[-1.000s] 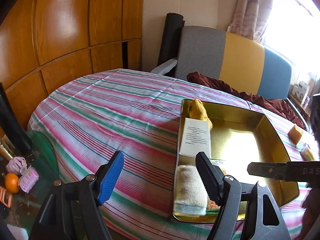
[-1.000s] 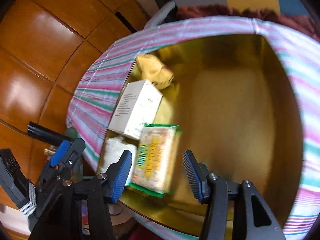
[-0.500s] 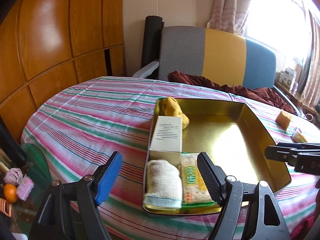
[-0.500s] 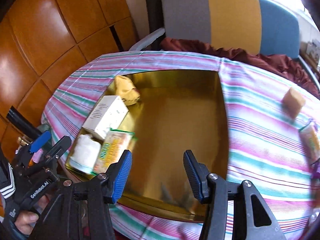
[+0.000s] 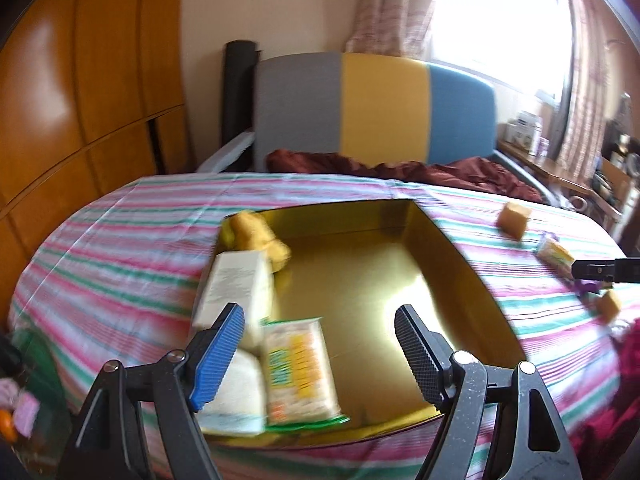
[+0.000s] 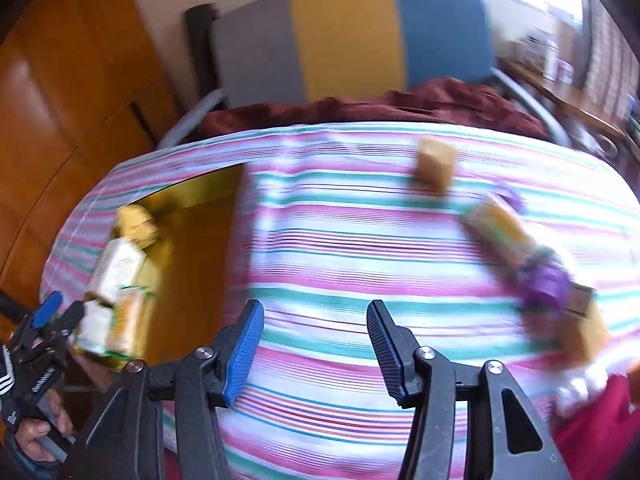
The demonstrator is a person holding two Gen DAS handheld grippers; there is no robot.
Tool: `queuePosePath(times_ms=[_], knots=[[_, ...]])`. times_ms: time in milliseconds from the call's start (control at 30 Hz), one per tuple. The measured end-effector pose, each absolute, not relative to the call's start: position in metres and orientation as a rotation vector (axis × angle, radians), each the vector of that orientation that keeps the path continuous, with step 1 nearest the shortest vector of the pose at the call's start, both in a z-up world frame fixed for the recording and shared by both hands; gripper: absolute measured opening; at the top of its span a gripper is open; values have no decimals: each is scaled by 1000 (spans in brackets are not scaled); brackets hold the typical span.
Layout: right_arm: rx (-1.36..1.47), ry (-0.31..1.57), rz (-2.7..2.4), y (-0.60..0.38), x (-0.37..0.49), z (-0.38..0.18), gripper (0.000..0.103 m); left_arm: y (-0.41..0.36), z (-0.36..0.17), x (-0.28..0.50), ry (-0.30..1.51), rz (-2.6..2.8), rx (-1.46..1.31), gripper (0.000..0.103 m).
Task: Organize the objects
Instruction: 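Move both tools back toward the remaining items on the table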
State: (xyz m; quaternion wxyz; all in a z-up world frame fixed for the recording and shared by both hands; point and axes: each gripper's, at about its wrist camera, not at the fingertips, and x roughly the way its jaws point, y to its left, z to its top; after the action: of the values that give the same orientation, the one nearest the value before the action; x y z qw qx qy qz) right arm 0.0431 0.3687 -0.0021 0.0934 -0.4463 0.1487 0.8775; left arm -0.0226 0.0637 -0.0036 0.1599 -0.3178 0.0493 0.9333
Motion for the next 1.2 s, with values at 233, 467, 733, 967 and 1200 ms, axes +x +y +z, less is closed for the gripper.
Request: queuePosePath(times_ms=[233,467,733,967,1200], knots=[[-1222,524,2381,466,99,10,54,118,2,-20,185,2519,-864,78],[-1334,521,2157,539,136,0,54,172,3,-5,253,2371,-824,78],[-1680,510,2065,560,136,-47,62,220,-4,12,317,2240,-830,80],[-1853,380,2034,551,110,-73,66,253,-12,22,347,2150,-852,81],[-1910,228,2063,537,108,-82,51,282,-17,20,326,2081,-890,81]])
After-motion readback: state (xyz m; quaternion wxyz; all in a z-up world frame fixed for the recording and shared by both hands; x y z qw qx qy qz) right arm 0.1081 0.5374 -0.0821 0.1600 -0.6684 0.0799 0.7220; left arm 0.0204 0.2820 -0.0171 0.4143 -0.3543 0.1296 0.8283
